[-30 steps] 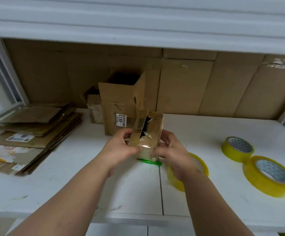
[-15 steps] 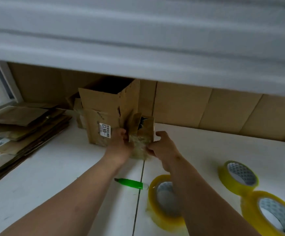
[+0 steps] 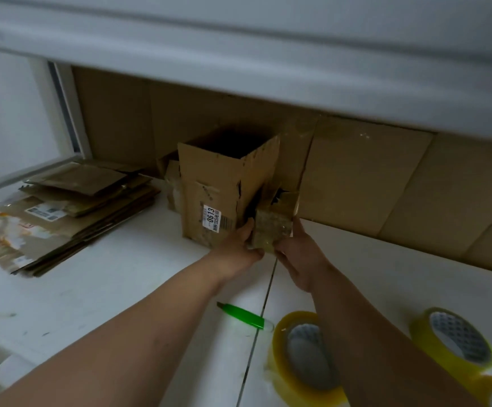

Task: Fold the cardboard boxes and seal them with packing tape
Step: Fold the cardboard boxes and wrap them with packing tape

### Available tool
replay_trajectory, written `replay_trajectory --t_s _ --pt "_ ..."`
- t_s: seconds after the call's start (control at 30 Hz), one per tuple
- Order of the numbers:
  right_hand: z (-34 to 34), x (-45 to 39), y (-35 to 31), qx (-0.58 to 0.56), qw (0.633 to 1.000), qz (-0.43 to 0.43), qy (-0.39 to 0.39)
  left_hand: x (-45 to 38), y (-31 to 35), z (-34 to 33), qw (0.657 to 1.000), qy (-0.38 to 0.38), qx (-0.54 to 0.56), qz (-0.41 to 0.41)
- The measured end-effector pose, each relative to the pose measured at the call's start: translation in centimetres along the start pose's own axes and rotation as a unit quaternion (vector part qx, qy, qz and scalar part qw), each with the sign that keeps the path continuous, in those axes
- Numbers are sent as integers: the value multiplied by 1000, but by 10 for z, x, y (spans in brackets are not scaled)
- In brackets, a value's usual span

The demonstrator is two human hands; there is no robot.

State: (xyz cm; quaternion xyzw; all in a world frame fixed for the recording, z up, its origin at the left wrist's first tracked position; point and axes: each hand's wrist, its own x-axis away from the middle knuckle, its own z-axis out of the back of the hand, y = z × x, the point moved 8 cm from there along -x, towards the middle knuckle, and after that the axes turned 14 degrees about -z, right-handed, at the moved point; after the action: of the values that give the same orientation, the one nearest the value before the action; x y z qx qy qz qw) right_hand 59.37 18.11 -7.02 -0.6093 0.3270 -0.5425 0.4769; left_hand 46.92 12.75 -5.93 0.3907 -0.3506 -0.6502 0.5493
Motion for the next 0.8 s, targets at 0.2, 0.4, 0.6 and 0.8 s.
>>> replay_trajectory --t_s 0.2,0.4,0.6,0.8 --pt "9 15 2 14 981 -35 190 27 -12 36 998 58 -14 -13" --pt "-41 54 -22 80 946 87 303 56 -28 107 986 127 -93 -49" --pt "-177 56 -17 193 958 118 175 103 -80 208 974 172 -148 -15" --pt "-287 48 10 223 967 79 91 146 -124 301 956 207 -209 15"
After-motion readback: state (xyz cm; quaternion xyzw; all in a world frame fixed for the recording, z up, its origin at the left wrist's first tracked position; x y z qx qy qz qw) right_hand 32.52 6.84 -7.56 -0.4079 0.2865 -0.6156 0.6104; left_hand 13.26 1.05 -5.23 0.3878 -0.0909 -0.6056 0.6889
